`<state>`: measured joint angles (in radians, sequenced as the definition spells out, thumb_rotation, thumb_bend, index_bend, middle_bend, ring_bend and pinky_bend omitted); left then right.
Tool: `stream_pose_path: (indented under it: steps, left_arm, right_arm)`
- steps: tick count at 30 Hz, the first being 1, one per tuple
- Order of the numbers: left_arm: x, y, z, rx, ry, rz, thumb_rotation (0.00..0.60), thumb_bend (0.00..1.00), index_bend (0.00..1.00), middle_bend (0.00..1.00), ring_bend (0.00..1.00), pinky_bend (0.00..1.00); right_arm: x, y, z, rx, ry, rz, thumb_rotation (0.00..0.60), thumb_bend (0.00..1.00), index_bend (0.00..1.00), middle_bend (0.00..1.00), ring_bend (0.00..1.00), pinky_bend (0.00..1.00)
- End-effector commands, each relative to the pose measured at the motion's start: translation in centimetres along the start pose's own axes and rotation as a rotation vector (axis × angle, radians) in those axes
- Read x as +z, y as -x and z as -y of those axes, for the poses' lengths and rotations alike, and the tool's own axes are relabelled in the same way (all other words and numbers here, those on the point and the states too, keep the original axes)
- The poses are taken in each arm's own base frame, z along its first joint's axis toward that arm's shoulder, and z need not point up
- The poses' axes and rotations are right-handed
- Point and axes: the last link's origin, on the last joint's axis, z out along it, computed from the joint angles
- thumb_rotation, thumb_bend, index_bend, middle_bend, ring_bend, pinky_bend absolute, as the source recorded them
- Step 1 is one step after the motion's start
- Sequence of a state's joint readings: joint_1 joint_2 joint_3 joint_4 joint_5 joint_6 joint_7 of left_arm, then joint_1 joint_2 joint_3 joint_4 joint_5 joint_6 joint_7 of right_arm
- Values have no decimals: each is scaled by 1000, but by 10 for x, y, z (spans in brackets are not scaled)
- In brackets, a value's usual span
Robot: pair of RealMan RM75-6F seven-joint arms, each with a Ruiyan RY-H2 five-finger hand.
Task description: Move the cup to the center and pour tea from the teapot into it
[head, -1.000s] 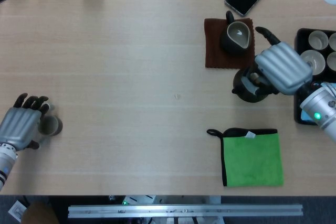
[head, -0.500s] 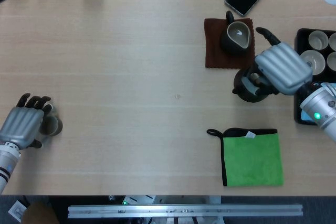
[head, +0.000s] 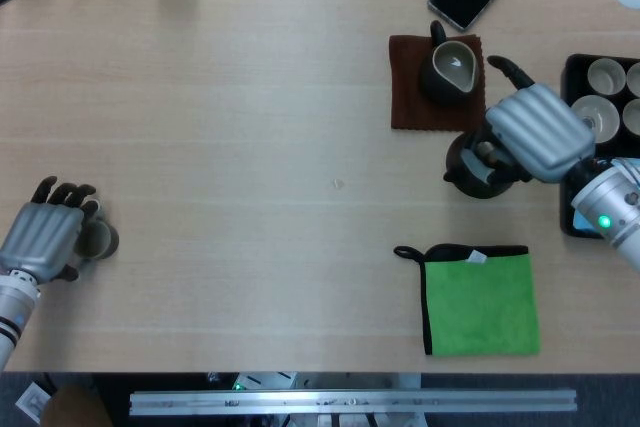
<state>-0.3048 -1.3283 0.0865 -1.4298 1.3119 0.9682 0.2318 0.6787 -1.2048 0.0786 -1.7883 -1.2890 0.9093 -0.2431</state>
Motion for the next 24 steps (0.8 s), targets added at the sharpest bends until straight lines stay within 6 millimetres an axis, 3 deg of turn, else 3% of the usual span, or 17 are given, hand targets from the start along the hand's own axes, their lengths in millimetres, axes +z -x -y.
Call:
stream_pose_path:
  steps: [1, 13, 24]
  left_arm:
    - [0, 0, -1, -3, 3, -3, 600, 269, 343, 156, 120, 27]
    - [4, -10, -9, -10, 44, -32, 600, 284, 441, 193, 147, 27]
    - [17, -38, -41, -17, 141, -32, 600, 284, 446, 192, 148, 27]
  right_arm:
    - [0, 0, 0, 0, -1, 0, 413, 441, 1000, 964, 884, 21]
    - [-2, 0, -1, -3, 1, 3, 416, 441, 1000, 964, 884, 21]
    - [-2, 0, 0, 11, -2, 3, 434, 441, 1000, 964, 884, 21]
